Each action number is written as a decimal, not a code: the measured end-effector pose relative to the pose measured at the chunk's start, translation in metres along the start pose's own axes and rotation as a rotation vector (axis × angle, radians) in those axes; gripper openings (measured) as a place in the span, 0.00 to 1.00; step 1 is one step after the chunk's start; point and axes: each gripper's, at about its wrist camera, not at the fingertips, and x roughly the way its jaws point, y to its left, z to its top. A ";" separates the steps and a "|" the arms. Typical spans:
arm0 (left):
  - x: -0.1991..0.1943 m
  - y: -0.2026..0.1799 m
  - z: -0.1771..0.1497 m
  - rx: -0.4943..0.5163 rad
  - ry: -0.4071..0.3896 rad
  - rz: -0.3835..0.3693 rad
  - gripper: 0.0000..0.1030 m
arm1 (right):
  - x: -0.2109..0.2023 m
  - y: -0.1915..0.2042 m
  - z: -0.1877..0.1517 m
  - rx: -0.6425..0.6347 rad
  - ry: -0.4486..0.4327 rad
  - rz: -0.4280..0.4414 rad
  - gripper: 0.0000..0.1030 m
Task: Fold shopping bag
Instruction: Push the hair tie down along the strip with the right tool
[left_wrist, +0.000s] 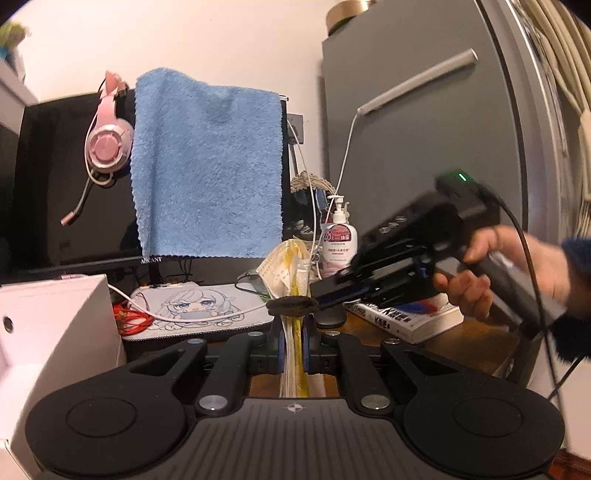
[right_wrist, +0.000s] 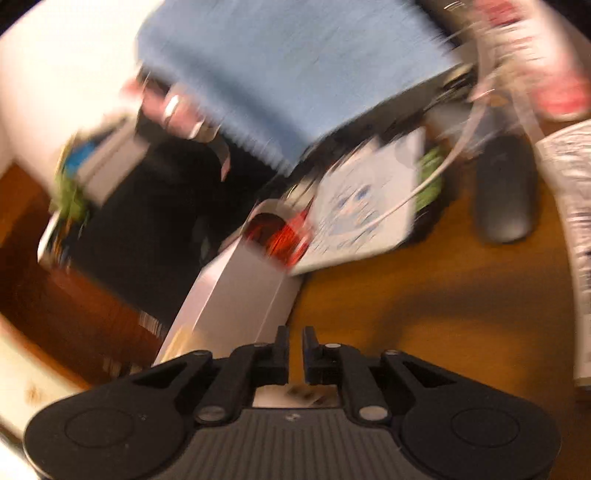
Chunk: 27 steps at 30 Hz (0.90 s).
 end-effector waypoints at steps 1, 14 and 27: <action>0.000 0.004 0.001 -0.020 0.000 -0.014 0.08 | -0.003 0.000 -0.004 -0.016 -0.004 0.024 0.14; -0.021 0.047 0.046 -0.322 0.006 -0.508 0.12 | -0.039 0.006 -0.063 -0.224 -0.060 0.329 0.59; -0.018 0.060 0.049 -0.547 0.005 -0.615 0.58 | -0.070 0.005 -0.103 -0.214 -0.182 0.622 0.13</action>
